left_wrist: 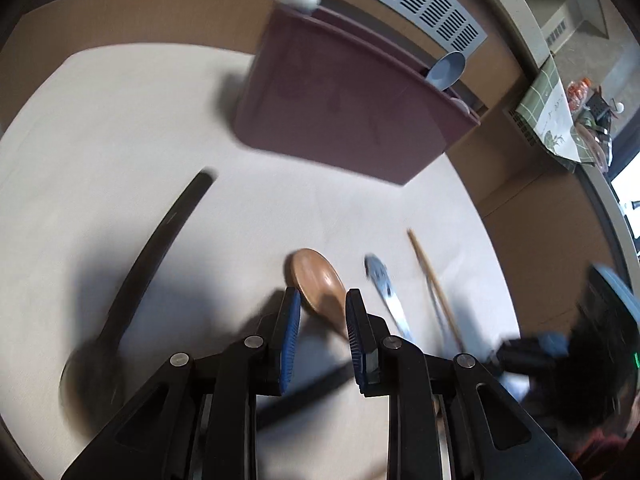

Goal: Organize utensils
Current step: 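Close the left tool on the wooden spoon handle, then lift the wooden spoon with the left tool above the caddy while the right tool carries the chopstick there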

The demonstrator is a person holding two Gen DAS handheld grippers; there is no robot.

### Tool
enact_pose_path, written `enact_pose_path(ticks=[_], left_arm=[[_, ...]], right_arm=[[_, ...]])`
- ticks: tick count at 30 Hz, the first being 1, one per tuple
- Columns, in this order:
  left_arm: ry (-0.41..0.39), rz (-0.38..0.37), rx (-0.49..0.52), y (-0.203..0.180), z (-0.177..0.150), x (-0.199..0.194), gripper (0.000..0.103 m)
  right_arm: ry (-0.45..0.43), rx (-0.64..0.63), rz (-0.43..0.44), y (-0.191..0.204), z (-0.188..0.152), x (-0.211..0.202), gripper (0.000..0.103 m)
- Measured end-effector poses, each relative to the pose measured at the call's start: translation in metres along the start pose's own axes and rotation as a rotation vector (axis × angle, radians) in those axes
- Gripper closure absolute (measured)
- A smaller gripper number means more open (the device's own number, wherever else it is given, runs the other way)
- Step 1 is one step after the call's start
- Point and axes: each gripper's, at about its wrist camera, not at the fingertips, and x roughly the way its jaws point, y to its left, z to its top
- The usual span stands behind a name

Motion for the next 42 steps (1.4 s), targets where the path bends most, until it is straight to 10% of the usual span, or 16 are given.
enact_pose_path(ticks=[7,23,42], left_arm=[[-0.068,0.075,0.043,-0.014,0.01,-0.002,0.078],[-0.071,0.186,0.118,-0.021,-0.005,-0.019,0.076],[0.062,0.283,0.282,-0.074,0.01,0.043,0.062]], right_arm=[[-0.138,0.162,-0.207,-0.031,0.009,-0.018,0.089],[-0.08,0.123,-0.287,-0.026,0.033,0.018,0.097],[-0.252,0.28,-0.324,-0.071,0.003,-0.048,0.098]])
